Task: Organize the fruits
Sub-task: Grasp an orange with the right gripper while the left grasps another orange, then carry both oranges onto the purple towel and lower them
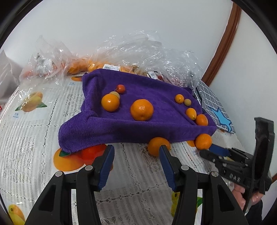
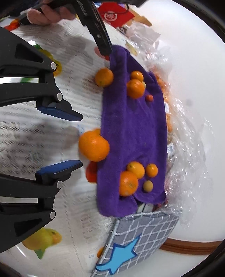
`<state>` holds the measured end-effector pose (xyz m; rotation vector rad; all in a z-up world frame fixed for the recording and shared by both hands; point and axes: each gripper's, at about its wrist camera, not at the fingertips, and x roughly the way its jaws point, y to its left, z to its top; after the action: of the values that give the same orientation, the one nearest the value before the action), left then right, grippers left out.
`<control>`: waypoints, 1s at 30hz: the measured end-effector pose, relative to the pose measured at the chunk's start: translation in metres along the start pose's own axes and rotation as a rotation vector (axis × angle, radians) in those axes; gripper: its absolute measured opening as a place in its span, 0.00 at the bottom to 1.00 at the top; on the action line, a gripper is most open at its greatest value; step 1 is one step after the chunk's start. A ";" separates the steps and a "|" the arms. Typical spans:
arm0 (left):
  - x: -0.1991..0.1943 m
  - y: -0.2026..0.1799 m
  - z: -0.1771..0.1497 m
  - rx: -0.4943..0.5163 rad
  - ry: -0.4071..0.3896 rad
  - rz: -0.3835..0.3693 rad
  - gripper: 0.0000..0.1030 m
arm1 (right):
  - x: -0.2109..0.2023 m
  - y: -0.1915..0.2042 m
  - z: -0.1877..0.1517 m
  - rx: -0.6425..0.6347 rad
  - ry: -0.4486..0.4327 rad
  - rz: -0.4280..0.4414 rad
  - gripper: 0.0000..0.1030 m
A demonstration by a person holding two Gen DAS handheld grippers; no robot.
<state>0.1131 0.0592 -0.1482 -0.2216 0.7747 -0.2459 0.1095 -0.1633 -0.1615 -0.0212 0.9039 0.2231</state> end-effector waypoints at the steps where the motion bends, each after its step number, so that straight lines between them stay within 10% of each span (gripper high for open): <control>1: 0.000 0.000 0.000 -0.002 0.003 -0.002 0.50 | 0.003 -0.002 0.004 0.006 0.001 -0.012 0.46; 25: 0.044 -0.050 0.001 0.051 0.117 0.040 0.49 | -0.010 -0.040 0.000 0.054 -0.042 0.007 0.37; 30: 0.046 -0.052 0.000 0.053 0.119 0.061 0.34 | -0.013 -0.040 0.000 0.054 -0.058 0.019 0.37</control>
<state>0.1379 -0.0035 -0.1636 -0.1340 0.8908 -0.2228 0.1100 -0.2043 -0.1543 0.0431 0.8521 0.2158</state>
